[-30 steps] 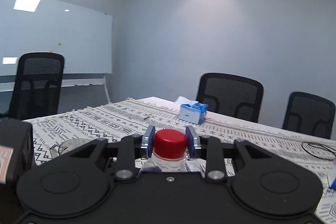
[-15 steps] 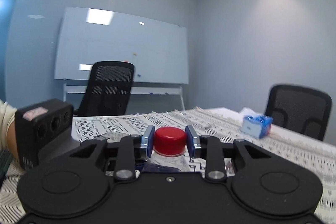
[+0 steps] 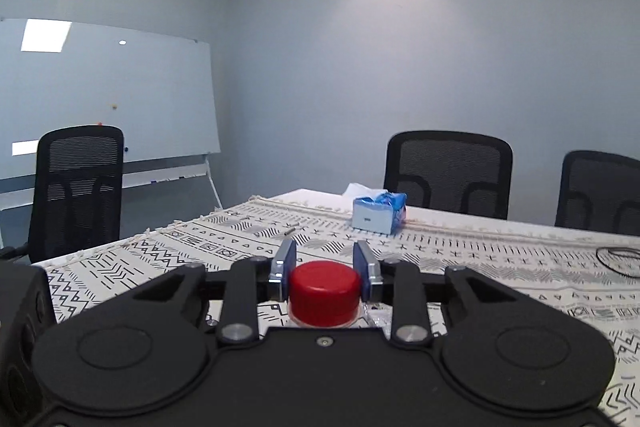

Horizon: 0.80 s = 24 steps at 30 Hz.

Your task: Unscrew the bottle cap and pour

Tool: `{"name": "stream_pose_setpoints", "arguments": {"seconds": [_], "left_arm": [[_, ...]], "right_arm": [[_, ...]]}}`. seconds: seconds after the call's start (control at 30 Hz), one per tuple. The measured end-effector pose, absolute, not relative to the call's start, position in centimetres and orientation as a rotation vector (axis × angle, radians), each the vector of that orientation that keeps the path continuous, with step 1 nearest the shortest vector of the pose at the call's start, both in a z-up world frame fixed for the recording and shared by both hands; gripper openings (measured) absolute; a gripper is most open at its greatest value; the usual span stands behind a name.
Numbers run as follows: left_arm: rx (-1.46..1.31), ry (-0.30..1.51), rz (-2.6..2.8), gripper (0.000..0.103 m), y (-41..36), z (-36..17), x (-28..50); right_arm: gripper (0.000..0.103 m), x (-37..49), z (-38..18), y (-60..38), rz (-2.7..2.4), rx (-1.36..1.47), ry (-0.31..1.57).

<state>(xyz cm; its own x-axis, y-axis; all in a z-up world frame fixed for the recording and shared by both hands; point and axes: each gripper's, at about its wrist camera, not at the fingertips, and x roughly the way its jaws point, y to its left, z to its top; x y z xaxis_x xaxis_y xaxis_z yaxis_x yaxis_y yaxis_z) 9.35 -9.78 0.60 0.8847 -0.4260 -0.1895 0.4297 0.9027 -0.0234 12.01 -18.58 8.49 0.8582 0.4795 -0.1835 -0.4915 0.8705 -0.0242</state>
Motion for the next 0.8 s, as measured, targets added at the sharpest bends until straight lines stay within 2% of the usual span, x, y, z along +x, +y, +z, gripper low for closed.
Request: {"name": "stream_pose_setpoints", "arguments": {"seconds": [0.5, 0.63, 0.7, 0.8], "left_arm": [[0.002, 0.2, -0.496, 0.057, -9.5, 0.4, 10.3], [-0.004, 0.185, -0.485, 0.058, -9.5, 0.1, 10.1], [0.003, 0.176, -0.473, 0.058, -9.7, 0.0, 10.1], [0.003, 0.174, -0.46, 0.058, -9.7, 0.0, 10.3]], "right_arm": [[0.033, 16.7, 8.2, -24.5, 1.058, -0.087, 0.101], [0.036, 15.2, 9.3, -23.9, 0.919, -0.086, 0.167], [0.045, 13.5, 9.6, -22.9, 0.783, -0.095, 0.171], [0.048, 10.6, 9.8, -21.4, 0.58, -0.105, 0.161]]}}
